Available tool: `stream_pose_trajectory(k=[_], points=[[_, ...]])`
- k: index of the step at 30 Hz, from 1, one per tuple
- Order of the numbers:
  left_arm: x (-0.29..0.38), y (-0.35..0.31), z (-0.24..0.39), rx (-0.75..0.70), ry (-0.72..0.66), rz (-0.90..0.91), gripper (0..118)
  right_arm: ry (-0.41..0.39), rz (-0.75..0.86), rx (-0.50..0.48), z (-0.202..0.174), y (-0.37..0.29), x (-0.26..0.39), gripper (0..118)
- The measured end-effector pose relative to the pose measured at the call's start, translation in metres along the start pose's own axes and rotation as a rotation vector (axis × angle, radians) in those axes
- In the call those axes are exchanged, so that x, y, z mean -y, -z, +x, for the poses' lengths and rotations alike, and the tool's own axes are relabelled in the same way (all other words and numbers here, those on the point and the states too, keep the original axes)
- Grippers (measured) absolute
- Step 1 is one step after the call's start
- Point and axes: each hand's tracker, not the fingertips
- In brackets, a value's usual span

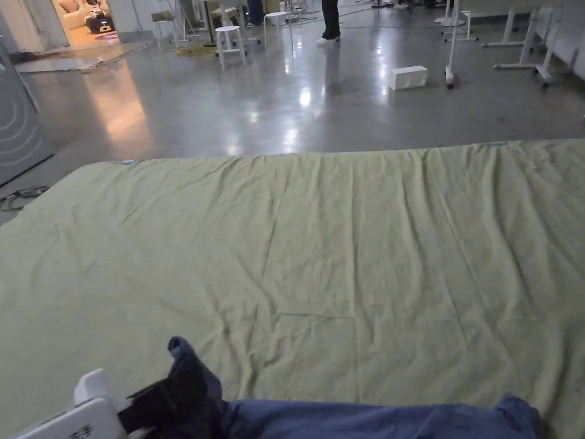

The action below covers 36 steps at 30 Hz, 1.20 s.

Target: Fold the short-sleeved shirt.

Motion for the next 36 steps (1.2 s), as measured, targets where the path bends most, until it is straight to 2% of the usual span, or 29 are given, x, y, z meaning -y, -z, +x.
stream_pose_trajectory(k=[3, 6, 9, 10, 12, 13, 14, 15, 17, 19, 20, 21, 22, 23, 24, 26, 29, 31, 34, 36], points=[[0.037, 0.057, 0.016, 0.007, 0.132, -0.139, 8, -0.026, 0.000, 0.012, 0.003, -0.010, 0.003, 0], [0.079, 0.104, 0.028, -0.029, 0.159, -0.245, 8, -0.025, 0.004, 0.055, 0.014, -0.021, 0.006, 0], [0.103, 0.133, 0.024, -0.183, 0.147, -0.256, 11, 0.018, 0.014, 0.112, 0.029, -0.035, 0.012, 0], [0.104, 0.137, 0.023, -0.178, 0.161, -0.264, 26, 0.032, 0.012, 0.123, 0.034, -0.037, 0.014, 0], [0.101, 0.134, 0.021, -0.149, 0.155, -0.284, 70, 0.066, -0.001, 0.142, 0.046, -0.041, 0.021, 0], [0.096, 0.124, 0.020, -0.141, 0.155, -0.292, 87, 0.086, -0.007, 0.151, 0.050, -0.041, 0.025, 0], [0.088, 0.114, 0.023, 0.033, 0.146, -0.296, 92, 0.106, -0.008, 0.157, 0.055, -0.041, 0.028, 0], [0.079, 0.103, 0.027, 0.109, 0.117, -0.265, 92, 0.133, -0.009, 0.152, 0.058, -0.041, 0.031, 0], [0.060, 0.079, 0.026, 0.102, 0.092, -0.171, 92, 0.203, 0.046, 0.129, 0.060, -0.044, 0.032, 0], [0.046, 0.065, 0.013, 0.021, 0.013, -0.082, 87, 0.286, 0.071, 0.063, 0.065, -0.043, 0.032, 0], [0.042, 0.062, 0.003, -0.001, -0.039, -0.077, 68, 0.304, 0.085, 0.060, 0.066, -0.042, 0.031, 0], [0.044, 0.067, -0.003, -0.004, -0.055, -0.088, 29, 0.296, 0.088, 0.066, 0.065, -0.041, 0.030, 0], [0.048, 0.072, -0.006, -0.016, -0.055, -0.091, 1, 0.289, 0.084, 0.065, 0.065, -0.040, 0.029, 0], [0.059, 0.079, -0.008, -0.101, -0.017, -0.103, 1, 0.277, 0.078, 0.067, 0.063, -0.038, 0.026, 0], [0.070, 0.089, -0.011, -0.116, 0.003, -0.154, 1, 0.255, 0.072, 0.077, 0.060, -0.037, 0.024, 0], [0.097, 0.113, -0.008, -0.025, -0.016, -0.291, 1, 0.222, 0.059, 0.081, 0.056, -0.039, 0.022, 0], [0.138, 0.147, -0.001, 0.000, -0.026, -0.411, 1, 0.212, 0.045, 0.077, 0.054, -0.042, 0.025, 0], [0.154, 0.159, 0.004, -0.128, 0.120, -0.385, 1, 0.204, 0.034, 0.089, 0.052, -0.046, 0.027, 0], [0.137, 0.151, 0.005, -0.086, 0.070, -0.396, 3, 0.202, 0.027, 0.087, 0.048, -0.047, 0.026, 0], [0.121, 0.132, 0.007, -0.046, 0.101, -0.349, 6, 0.213, 0.017, 0.077, 0.050, -0.044, 0.028, 0]])
